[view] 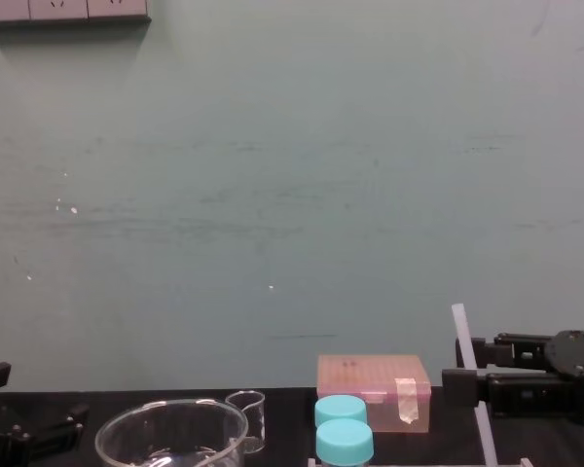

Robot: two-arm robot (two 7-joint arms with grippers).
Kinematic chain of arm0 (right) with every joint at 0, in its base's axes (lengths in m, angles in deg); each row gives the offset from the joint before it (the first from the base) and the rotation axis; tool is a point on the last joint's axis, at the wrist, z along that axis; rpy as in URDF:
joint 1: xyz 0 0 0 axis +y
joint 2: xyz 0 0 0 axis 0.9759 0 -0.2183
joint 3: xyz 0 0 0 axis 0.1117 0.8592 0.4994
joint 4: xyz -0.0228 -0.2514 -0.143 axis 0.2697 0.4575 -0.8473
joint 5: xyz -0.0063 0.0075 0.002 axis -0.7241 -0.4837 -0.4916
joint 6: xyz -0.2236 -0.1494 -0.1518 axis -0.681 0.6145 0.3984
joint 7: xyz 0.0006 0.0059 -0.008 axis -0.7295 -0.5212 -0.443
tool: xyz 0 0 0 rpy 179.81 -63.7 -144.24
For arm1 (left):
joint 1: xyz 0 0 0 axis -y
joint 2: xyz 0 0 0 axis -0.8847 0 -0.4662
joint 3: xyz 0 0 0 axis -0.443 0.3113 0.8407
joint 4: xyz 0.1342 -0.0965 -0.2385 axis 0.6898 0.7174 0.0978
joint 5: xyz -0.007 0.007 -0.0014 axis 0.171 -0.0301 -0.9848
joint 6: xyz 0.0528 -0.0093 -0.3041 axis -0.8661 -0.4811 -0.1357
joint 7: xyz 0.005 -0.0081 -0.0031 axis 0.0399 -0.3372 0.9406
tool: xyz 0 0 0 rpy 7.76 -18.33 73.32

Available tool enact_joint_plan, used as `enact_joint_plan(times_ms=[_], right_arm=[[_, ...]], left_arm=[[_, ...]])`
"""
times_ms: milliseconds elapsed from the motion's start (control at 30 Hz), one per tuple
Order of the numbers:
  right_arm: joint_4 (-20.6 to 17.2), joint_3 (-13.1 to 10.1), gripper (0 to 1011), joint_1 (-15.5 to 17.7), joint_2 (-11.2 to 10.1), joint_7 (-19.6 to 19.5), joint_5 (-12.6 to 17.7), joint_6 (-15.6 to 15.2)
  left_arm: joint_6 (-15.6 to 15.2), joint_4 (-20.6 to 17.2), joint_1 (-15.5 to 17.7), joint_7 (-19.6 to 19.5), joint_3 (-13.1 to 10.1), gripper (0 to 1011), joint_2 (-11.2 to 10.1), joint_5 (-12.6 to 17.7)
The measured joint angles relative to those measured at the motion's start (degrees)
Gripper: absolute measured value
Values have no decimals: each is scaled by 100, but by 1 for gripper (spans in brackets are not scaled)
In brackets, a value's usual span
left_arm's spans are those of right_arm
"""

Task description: Pick up the stirring rod with one hand, then place it down.

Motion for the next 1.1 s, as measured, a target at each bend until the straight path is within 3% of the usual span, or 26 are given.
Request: enact_joint_plan(times_ms=[267, 400, 867, 1100], right_arm=[[-6, -3, 682, 3, -4, 4, 0, -4], [-8, -5, 512, 3, -5, 5, 0, -6], [-11, -7, 74, 3, -8, 4, 0, -10], [-11, -7, 69, 3, -8, 4, 0, -9]], left_arm=[[0, 0, 0, 0, 0, 1005, 0, 0], [0, 0, 0, 0, 0, 1005, 0, 0], [0, 0, 0, 0, 0, 1005, 0, 0], [0, 0, 0, 0, 0, 1005, 0, 0]])
